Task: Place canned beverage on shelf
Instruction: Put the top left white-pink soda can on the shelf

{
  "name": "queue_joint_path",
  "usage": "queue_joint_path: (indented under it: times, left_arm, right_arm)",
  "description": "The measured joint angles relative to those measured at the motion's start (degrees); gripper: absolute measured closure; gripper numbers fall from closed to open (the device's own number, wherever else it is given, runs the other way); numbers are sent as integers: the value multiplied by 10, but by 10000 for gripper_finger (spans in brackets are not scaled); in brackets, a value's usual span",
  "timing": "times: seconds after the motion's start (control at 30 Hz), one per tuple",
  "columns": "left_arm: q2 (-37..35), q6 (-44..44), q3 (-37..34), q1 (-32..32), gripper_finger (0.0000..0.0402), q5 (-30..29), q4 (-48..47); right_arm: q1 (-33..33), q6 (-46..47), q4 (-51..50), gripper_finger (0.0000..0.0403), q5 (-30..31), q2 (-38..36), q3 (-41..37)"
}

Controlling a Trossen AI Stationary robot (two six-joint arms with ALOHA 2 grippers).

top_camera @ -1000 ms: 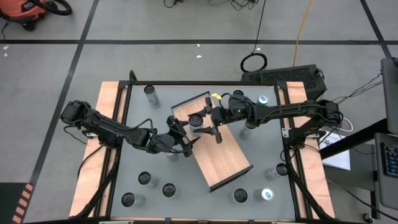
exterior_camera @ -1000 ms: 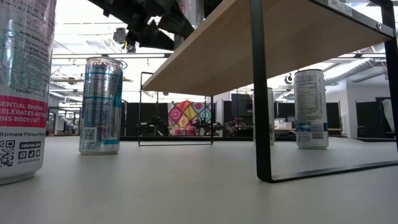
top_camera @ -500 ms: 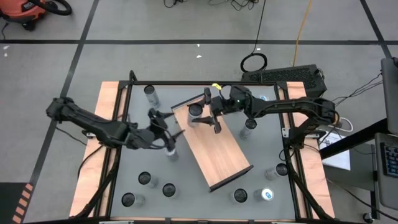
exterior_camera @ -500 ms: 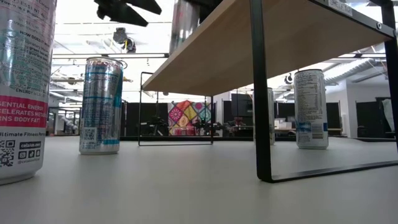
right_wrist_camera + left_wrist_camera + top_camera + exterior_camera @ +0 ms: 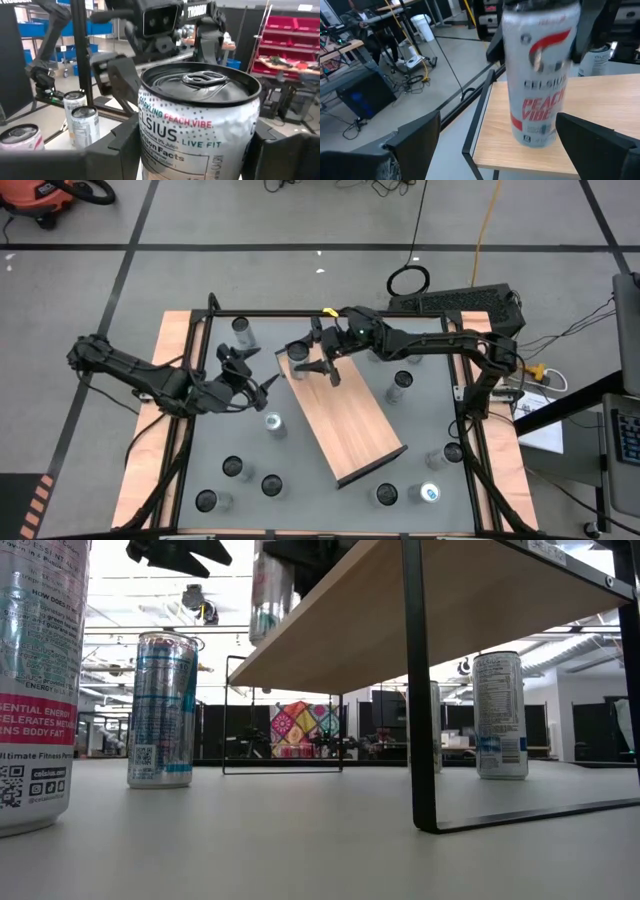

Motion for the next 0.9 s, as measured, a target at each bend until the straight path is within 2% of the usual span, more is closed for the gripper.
queue_joint_path:
  times: [0.4, 0.9]
  left_arm:
    - [0, -19, 0, -1, 13, -1, 1]
    - [0, -30, 0, -1, 13, -1, -2]
  right_arm:
    - [-5, -49, 1, 206, -1, 19, 6]
    - [-17, -33, 7, 206, 0, 38, 6]
